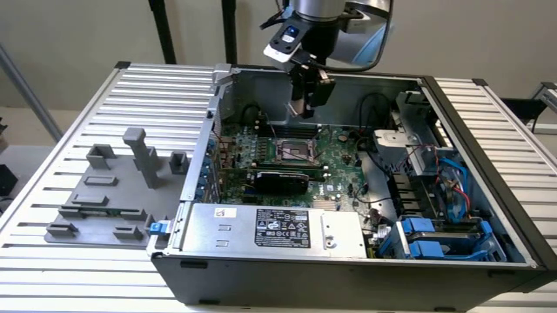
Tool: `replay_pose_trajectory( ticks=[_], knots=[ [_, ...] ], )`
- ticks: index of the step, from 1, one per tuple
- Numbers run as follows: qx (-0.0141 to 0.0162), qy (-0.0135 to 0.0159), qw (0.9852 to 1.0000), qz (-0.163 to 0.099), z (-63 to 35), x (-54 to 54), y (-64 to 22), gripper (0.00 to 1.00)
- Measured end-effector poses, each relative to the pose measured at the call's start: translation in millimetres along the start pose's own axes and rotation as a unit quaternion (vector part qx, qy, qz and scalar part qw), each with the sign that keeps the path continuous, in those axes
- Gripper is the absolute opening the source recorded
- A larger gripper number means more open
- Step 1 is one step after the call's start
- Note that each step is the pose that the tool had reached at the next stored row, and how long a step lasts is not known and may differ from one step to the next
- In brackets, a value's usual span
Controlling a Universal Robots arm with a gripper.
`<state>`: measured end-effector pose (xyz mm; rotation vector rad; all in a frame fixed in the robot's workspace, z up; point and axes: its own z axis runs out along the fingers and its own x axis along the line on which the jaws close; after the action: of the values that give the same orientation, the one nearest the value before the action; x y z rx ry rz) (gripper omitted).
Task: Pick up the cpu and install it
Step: 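Place the cpu into insertion slot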
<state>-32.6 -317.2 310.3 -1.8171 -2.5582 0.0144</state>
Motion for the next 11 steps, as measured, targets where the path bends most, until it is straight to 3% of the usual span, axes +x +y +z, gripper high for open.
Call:
replay_pose_trajectory(
  ticks=[5,11],
  knots=[
    [0.0001,0.0004,0.9990,0.045,3.2,0.0,0.0,0.55],
    [0.0002,0.0010,0.9951,0.099,7.5,0.0,0.1,0.55]
  ],
)
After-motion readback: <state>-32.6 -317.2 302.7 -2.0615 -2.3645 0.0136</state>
